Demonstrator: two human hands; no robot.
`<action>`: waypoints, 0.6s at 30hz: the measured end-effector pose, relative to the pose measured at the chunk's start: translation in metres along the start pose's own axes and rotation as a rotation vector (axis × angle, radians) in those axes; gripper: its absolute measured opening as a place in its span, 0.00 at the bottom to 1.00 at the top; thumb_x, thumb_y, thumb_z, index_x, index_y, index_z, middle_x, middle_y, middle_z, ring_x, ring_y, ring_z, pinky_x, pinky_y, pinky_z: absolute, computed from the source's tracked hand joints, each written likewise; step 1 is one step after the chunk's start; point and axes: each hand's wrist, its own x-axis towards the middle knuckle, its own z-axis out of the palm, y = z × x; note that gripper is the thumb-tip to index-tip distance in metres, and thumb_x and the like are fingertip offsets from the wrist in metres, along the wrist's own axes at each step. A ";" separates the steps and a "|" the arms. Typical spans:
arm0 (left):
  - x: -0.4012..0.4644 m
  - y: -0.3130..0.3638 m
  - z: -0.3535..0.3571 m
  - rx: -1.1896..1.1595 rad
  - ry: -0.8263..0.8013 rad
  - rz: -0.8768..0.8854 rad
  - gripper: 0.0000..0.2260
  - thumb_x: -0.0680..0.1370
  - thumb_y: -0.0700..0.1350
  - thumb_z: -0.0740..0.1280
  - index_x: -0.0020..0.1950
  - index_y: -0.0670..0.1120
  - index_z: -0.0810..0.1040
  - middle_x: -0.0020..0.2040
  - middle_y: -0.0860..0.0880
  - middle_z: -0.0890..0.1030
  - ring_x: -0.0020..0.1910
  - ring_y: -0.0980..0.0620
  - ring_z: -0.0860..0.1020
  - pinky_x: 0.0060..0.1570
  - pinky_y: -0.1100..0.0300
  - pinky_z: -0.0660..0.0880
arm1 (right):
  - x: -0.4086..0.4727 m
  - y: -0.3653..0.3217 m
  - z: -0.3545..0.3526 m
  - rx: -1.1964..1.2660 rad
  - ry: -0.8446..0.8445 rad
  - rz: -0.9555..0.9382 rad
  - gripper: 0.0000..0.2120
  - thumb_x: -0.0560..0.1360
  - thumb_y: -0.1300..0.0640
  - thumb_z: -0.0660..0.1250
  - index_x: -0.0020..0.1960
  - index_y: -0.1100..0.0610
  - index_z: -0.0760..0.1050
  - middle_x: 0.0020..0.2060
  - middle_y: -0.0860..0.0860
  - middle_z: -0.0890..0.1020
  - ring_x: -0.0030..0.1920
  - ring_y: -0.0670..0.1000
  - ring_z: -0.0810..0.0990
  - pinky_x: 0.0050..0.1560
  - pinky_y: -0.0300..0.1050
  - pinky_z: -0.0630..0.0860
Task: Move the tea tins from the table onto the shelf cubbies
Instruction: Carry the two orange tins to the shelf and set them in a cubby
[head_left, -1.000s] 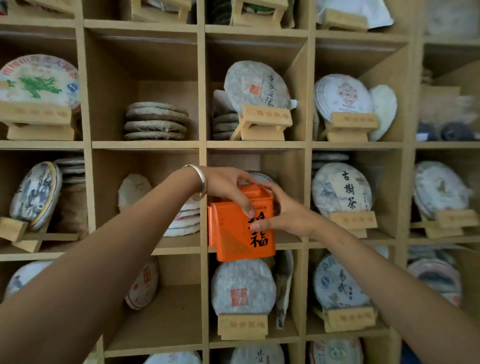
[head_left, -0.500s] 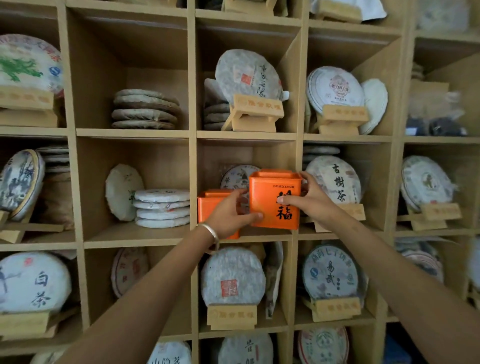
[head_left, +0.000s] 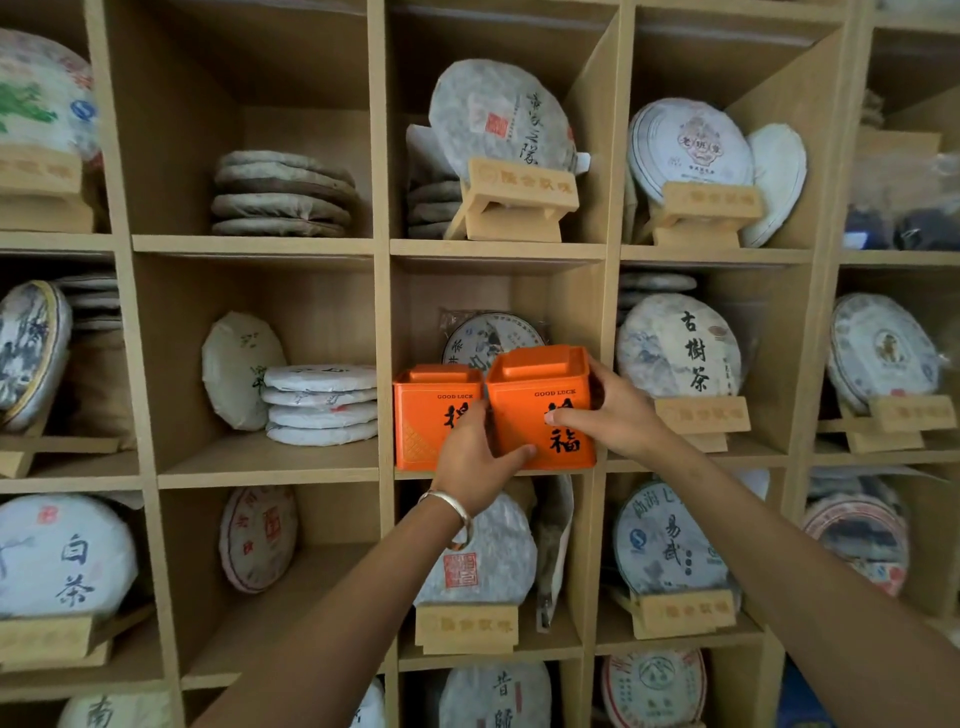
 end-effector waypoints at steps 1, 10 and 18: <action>0.000 -0.001 0.000 0.005 -0.007 -0.006 0.27 0.70 0.49 0.75 0.65 0.48 0.68 0.57 0.50 0.78 0.53 0.50 0.79 0.52 0.49 0.78 | -0.001 0.001 0.002 -0.029 0.012 -0.005 0.29 0.64 0.50 0.78 0.58 0.34 0.68 0.38 0.33 0.80 0.39 0.25 0.75 0.34 0.19 0.67; 0.002 0.000 0.006 0.202 0.013 -0.038 0.23 0.71 0.52 0.73 0.62 0.45 0.71 0.54 0.48 0.77 0.48 0.51 0.77 0.45 0.60 0.76 | -0.010 0.019 0.015 -0.192 0.135 -0.030 0.14 0.67 0.43 0.74 0.48 0.47 0.77 0.44 0.47 0.79 0.44 0.45 0.78 0.44 0.41 0.74; 0.000 0.005 0.013 0.429 0.095 -0.079 0.27 0.72 0.56 0.71 0.66 0.47 0.68 0.57 0.48 0.74 0.48 0.49 0.78 0.43 0.57 0.77 | -0.021 0.029 0.028 -0.295 0.240 -0.061 0.15 0.70 0.42 0.71 0.50 0.50 0.75 0.44 0.47 0.74 0.39 0.43 0.76 0.38 0.38 0.74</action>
